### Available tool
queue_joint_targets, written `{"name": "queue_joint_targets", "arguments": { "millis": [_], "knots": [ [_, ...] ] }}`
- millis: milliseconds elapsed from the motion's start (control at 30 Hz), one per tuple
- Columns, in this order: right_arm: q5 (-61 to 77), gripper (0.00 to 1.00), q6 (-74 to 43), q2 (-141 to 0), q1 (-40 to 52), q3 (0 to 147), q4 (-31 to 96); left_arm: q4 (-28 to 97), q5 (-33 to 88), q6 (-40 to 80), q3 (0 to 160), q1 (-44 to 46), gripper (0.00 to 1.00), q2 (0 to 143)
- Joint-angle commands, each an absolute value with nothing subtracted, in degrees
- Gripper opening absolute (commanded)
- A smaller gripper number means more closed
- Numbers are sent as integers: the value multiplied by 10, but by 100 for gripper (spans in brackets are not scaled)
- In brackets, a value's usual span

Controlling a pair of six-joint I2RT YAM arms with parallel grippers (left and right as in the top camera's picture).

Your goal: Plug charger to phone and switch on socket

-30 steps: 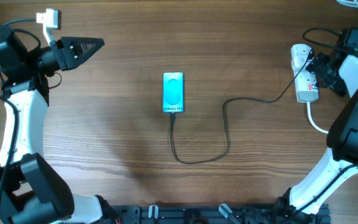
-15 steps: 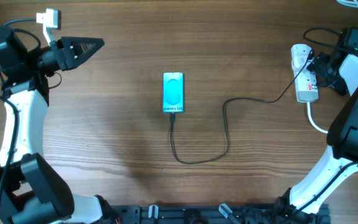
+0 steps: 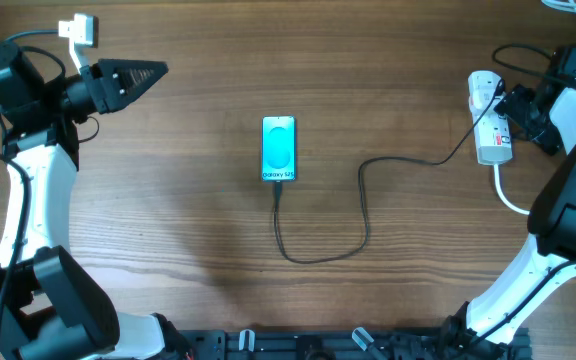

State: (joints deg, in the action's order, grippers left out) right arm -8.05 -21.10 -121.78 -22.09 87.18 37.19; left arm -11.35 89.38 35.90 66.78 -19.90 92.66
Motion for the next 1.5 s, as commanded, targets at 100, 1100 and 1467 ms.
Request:
{"name": "queue_joint_targets", "arguments": {
  "millis": [100,1100,1467],
  "knots": [
    [16,99,-180,-1272,-199,839,421,-113,903,352,678,-201,100,912],
    [56,100,-180,-1272,-199,839,442,-114,903,352,678,-201,100,912],
    [-20,100,-176,-1272,-199,839,502,-113,903,352,678,-201,100,912]
  ]
}}
